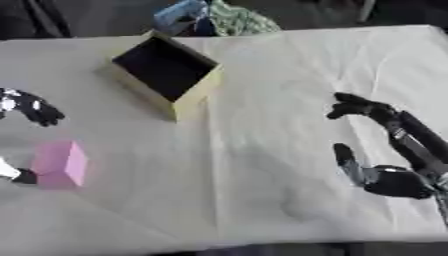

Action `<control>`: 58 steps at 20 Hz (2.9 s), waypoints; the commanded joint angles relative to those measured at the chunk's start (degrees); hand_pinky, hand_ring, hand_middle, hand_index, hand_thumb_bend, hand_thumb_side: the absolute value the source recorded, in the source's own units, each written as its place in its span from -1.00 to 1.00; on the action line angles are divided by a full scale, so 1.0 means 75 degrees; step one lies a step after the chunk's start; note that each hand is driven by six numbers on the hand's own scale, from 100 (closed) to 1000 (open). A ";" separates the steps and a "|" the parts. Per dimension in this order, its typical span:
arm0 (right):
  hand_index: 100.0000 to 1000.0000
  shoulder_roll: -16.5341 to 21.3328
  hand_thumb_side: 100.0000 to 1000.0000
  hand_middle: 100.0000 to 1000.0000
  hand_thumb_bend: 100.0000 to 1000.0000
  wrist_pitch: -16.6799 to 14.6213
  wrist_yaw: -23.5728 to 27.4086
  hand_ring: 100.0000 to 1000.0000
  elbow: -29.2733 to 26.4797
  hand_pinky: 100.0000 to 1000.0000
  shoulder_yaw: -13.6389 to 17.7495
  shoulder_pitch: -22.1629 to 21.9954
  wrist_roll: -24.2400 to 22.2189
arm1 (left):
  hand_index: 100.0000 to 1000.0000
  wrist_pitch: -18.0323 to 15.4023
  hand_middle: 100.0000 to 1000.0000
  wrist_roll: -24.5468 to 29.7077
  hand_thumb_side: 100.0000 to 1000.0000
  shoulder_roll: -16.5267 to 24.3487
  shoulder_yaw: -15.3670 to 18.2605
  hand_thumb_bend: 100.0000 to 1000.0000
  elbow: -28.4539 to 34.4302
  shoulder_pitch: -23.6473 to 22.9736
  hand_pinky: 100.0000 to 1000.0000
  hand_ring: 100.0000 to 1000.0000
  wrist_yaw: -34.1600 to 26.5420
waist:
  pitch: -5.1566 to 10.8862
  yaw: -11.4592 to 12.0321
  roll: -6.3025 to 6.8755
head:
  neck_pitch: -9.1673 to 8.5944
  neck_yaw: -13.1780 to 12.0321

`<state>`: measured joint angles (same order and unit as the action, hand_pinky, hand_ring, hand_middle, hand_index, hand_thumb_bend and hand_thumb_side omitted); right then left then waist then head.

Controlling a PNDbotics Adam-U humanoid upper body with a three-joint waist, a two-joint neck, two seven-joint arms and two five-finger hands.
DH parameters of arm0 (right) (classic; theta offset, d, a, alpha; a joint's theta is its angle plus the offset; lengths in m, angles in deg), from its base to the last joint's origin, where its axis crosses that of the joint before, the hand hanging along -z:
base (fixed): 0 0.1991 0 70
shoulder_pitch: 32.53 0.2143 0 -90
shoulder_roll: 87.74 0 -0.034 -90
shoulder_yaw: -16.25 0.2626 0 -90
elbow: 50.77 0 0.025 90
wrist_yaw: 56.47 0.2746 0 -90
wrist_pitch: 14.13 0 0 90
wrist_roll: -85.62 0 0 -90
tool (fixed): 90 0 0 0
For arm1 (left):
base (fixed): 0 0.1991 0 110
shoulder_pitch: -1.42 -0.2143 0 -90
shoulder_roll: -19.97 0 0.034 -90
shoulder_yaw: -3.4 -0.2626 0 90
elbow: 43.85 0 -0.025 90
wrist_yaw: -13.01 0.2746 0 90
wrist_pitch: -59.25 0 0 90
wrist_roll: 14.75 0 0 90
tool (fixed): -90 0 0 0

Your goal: Pick up objects on the table and place them in the box.

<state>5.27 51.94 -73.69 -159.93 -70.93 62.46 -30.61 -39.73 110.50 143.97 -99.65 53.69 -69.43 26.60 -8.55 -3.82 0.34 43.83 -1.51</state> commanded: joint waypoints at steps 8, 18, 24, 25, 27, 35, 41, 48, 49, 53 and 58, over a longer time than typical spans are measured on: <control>1.00 0.0155 -0.30 0.42 -1.00 -0.0026 0.0009 0.74 -0.0069 0.76 0.0053 0.0049 -0.0017 | 0.71 -0.0025 0.34 -0.0019 -0.48 0.0194 0.0154 0.36 0.0018 0.0137 0.46 0.38 0.0051 | 0.0076 0.0021 0.0013 | 0.0039 0.0028; 1.00 0.0143 -0.29 0.42 -1.00 -0.0029 0.0024 0.74 -0.0062 0.76 0.0033 0.0063 -0.0046 | 0.70 -0.0069 0.29 0.0118 -0.54 0.0019 -0.0167 0.36 -0.0374 0.0383 0.45 0.36 0.0508 | 0.0074 -0.0018 0.0015 | 0.0039 0.0015; 1.00 0.0133 -0.28 0.42 -1.00 -0.0033 0.0034 0.74 -0.0058 0.76 0.0020 0.0070 -0.0067 | 0.70 -0.0173 0.28 0.0412 -0.56 -0.0130 -0.0401 0.34 -0.0632 0.0551 0.44 0.36 0.0648 | 0.0062 -0.0053 0.0017 | 0.0039 -0.0001; 1.00 0.0131 -0.28 0.42 -1.00 -0.0033 0.0033 0.74 -0.0057 0.76 0.0019 0.0070 -0.0070 | 0.70 -0.0184 0.28 0.0452 -0.57 -0.0146 -0.0426 0.35 -0.0674 0.0568 0.44 0.36 0.0671 | 0.0060 -0.0057 0.0018 | 0.0039 -0.0002; 1.00 0.0129 -0.28 0.42 -1.00 -0.0034 0.0033 0.74 -0.0056 0.76 0.0019 0.0069 -0.0075 | 0.70 -0.0208 0.28 0.0495 -0.57 -0.0168 -0.0450 0.35 -0.0733 0.0591 0.44 0.36 0.0701 | 0.0059 -0.0059 0.0019 | 0.0039 -0.0002; 1.00 0.0108 -0.27 0.42 -1.00 -0.0028 0.0032 0.74 -0.0052 0.76 0.0031 0.0070 -0.0071 | 0.70 -0.0191 0.28 0.0187 -0.61 -0.0358 -0.0550 0.33 -0.0982 0.0650 0.44 0.36 0.1070 | 0.0040 -0.0089 0.0013 | 0.0039 -0.0013; 1.00 0.0102 -0.26 0.42 -1.00 -0.0027 0.0034 0.74 -0.0045 0.76 0.0030 0.0072 -0.0081 | 0.65 -0.0262 0.18 0.0225 -0.72 -0.0418 -0.0646 0.24 -0.1050 0.0649 0.41 0.27 0.1208 | 0.0040 -0.0094 0.0021 | 0.0039 -0.0017; 1.00 0.0101 -0.26 0.42 -1.00 -0.0028 0.0037 0.74 -0.0042 0.76 0.0034 0.0070 -0.0078 | 0.35 -0.0335 -0.17 0.0328 -1.00 -0.0445 -0.0609 -0.17 -0.1019 0.0691 0.24 -0.06 0.1194 | 0.0039 -0.0087 0.0014 | 0.0039 -0.0019; 1.00 0.0100 -0.26 0.42 -1.00 -0.0028 0.0036 0.74 -0.0041 0.76 0.0035 0.0069 -0.0079 | 0.31 -0.0346 -0.21 0.0314 -1.00 -0.0441 -0.0562 -0.21 -0.0976 0.0709 0.22 -0.10 0.1173 | 0.0039 -0.0084 0.0013 | 0.0039 -0.0017; 1.00 0.0096 -0.26 0.42 -1.00 -0.0027 0.0034 0.74 -0.0037 0.76 0.0035 0.0059 -0.0082 | 0.31 -0.0370 -0.22 0.0137 -1.00 -0.0362 -0.0243 -0.23 -0.0679 0.0961 0.23 -0.10 0.1052 | 0.0044 -0.0074 0.0012 | 0.0039 -0.0014; 1.00 0.0081 -0.24 0.42 -1.00 -0.0039 0.0049 0.74 -0.0031 0.76 -0.0010 0.0065 -0.0119 | 0.31 -0.0431 -0.23 0.0092 -1.00 -0.0353 -0.0028 -0.22 -0.0622 0.1726 0.24 -0.09 0.1031 | 0.0039 -0.0122 0.0010 | 0.0039 -0.0057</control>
<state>5.21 51.77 -73.68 -159.66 -71.06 62.49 -31.25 -42.82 111.44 139.46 -101.19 48.34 -57.64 34.50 -8.83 -4.74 0.37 43.83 -1.71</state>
